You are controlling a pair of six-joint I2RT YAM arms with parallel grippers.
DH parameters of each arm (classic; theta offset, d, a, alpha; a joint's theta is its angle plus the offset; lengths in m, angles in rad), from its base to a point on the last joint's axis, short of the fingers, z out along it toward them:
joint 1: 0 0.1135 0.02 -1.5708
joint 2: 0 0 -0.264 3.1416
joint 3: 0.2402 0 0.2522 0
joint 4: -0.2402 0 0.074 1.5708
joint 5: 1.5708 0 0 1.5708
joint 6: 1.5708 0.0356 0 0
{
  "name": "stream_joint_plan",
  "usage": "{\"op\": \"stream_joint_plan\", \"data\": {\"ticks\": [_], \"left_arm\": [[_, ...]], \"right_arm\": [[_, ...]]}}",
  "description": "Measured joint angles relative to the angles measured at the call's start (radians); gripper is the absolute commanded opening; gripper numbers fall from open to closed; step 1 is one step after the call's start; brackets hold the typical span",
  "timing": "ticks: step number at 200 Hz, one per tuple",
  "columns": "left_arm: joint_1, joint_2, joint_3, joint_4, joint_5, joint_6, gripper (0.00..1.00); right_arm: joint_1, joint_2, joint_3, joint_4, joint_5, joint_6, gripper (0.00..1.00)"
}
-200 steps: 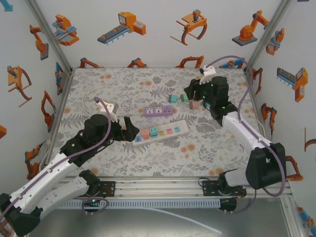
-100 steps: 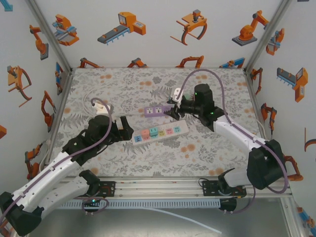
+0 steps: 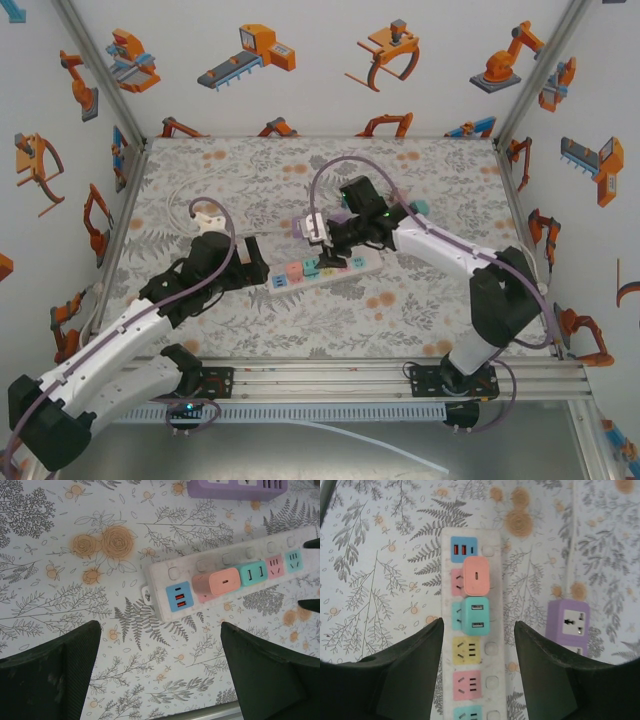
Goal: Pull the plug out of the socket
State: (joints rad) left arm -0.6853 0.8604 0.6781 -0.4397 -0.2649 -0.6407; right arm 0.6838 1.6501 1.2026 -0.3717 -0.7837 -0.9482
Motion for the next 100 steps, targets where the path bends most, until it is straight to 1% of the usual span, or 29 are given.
{"op": "stream_joint_plan", "data": {"ticks": [18, 56, 100], "left_arm": [[0.0, 0.02, -0.006, 0.015, 0.003, -0.004, 0.97], [0.0, 0.068, -0.033, 0.05, 0.012, -0.005, 0.97], [0.001, 0.13, -0.05, 0.089, 0.02, -0.014, 0.97]], "right_arm": [[0.019, 0.054, 0.024, -0.025, 0.023, -0.018, 0.56], [0.023, 0.122, 0.041, -0.043, 0.055, -0.033, 0.55], [0.028, 0.163, 0.041, -0.042, 0.076, -0.039, 0.48]]}}
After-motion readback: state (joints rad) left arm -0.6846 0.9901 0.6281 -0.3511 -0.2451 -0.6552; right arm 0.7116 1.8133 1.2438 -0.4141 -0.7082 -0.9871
